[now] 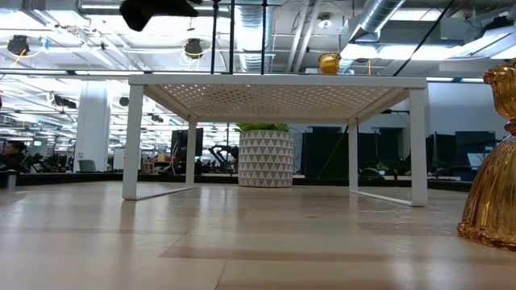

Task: Pick & Place candle stick holders
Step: Put the gold vase on the shelf

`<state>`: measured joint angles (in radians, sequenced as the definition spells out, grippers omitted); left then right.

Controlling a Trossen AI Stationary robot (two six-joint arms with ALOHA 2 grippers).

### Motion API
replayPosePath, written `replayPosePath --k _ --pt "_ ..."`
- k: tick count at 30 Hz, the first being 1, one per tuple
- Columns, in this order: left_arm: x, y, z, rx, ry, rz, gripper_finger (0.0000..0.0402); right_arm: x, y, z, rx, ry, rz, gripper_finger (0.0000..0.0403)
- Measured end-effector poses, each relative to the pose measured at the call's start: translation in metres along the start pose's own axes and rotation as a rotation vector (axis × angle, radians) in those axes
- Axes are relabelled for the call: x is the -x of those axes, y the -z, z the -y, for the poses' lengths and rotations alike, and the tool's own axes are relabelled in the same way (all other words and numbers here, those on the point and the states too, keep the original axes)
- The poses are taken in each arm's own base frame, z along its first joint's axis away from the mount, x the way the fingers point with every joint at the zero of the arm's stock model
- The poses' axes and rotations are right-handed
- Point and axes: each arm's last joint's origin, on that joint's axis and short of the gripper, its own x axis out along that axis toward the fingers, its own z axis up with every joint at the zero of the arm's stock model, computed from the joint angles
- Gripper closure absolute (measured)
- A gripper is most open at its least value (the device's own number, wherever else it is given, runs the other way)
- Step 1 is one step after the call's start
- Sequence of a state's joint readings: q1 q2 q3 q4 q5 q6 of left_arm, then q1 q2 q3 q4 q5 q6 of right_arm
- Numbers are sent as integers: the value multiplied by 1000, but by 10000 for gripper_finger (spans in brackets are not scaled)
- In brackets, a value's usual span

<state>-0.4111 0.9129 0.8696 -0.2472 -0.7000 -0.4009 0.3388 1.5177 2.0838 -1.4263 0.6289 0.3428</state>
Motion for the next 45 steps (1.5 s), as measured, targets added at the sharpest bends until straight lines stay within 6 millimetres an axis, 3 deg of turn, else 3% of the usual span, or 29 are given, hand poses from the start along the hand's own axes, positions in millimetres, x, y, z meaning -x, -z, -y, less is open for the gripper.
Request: replayPosePath --k 7,13,19,28,45 --pt "25 -4 3 -34 165 -2 334 14 9 -18 5 -71 -1 403" --pt "33 -4 6 -70 189 13 396 20 19 -40 19 -128 2 403" --pt "33 -4 7 -74 179 16 397 14 42 -67 9 -156 -67 403" --pt "33 -5 7 -61 179 22 396 3 82 -107 -170 -355 -378 403" --pt "33 -6 8 -49 183 32 395 -17 93 -152 -310 -694 -443 403"
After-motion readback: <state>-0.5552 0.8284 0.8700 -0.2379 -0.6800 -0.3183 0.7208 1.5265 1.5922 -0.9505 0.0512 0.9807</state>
